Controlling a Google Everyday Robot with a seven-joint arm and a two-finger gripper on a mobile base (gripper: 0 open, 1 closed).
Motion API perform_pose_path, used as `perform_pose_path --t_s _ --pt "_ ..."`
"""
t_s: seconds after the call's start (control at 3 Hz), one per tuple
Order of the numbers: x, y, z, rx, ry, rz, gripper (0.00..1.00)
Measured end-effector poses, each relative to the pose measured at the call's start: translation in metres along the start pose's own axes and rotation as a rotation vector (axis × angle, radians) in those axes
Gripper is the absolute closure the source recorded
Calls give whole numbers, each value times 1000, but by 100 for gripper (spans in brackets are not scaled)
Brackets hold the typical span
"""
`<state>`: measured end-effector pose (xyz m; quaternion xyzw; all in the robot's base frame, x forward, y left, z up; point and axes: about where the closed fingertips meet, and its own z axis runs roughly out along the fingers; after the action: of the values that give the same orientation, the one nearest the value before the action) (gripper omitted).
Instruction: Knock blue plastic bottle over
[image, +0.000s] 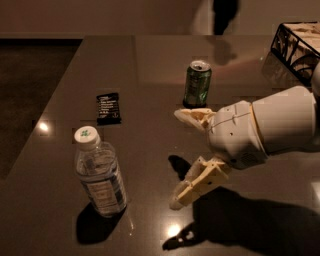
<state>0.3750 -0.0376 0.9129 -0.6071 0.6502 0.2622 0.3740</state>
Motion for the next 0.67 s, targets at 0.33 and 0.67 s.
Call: perform_pose_path --t_s 0.33,0.67 --pt "-12 9 22 -27 -39 -26 0" --pt "-27 21 45 -83 -65 -40 0"
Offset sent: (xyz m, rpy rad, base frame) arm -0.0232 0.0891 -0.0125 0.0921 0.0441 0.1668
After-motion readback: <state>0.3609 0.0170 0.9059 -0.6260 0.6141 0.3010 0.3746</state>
